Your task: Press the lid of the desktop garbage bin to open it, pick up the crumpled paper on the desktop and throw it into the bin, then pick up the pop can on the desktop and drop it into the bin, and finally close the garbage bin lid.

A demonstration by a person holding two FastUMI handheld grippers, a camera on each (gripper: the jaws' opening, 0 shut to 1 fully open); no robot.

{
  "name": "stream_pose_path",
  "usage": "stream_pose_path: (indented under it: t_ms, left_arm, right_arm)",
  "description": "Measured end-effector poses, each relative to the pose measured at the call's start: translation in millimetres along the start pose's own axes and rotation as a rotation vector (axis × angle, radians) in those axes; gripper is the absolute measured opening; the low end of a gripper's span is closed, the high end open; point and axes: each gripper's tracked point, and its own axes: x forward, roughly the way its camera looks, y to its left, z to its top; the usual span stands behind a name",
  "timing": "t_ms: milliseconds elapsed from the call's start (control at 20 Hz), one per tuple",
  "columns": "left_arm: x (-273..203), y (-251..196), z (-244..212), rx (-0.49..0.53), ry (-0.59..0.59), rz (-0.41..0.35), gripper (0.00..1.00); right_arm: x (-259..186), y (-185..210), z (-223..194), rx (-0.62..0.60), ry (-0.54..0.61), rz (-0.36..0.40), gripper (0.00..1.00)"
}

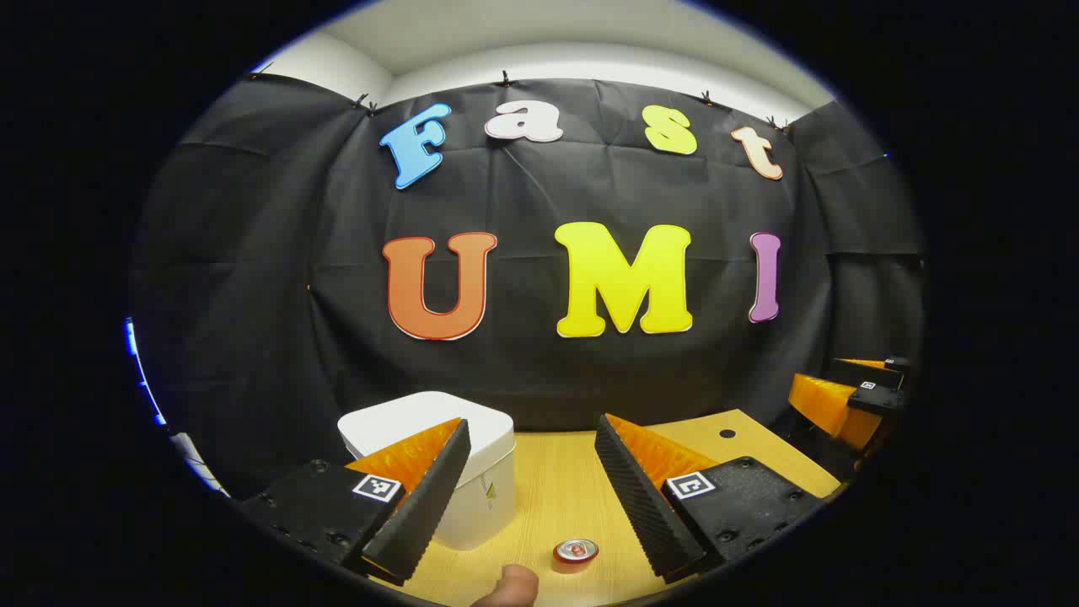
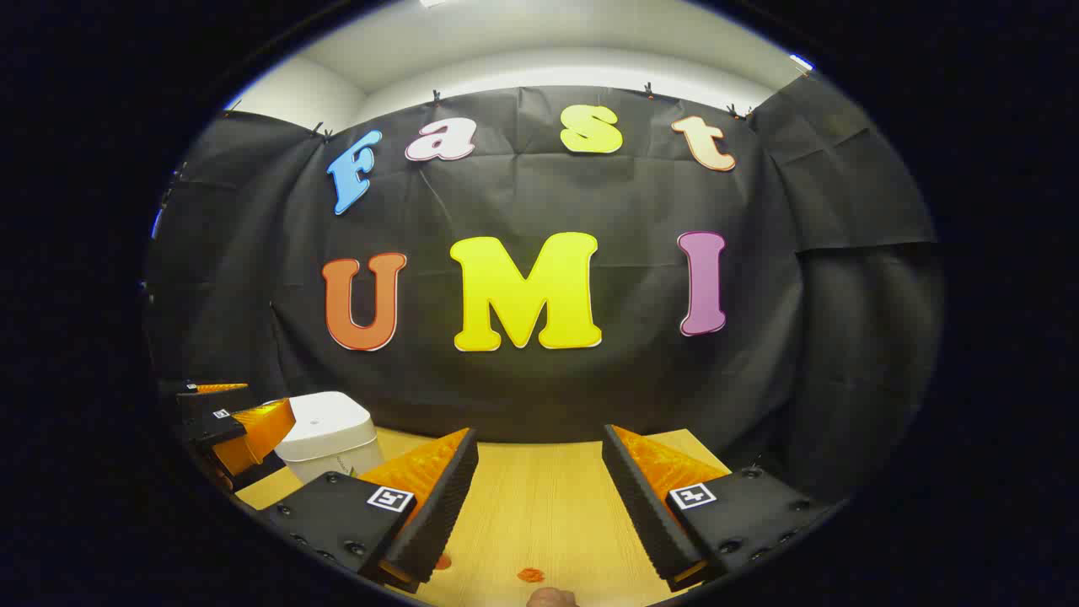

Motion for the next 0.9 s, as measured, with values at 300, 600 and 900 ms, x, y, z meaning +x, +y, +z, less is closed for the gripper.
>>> stream_pose_path:
  t_ms: [300,600,900]
  left_arm:
    - [-1.8,-9.2,6.4,0.009,-0.024,-0.027,0.98]
    - [2.4,-6.2,-1.7,-0.002,-0.002,-0.018,0.98]
    - [9.2,-3.4,-4.8,-0.011,-0.001,-0.007,0.98]
  right_arm:
    - [-2.6,3.8,-1.4,-0.012,0.004,0.018,0.94]
    - [0.4,10.4,-5.0,-0.026,0.016,0.040,0.94]
    - [6.4,7.2,-6.9,-0.027,0.021,0.034,0.94]
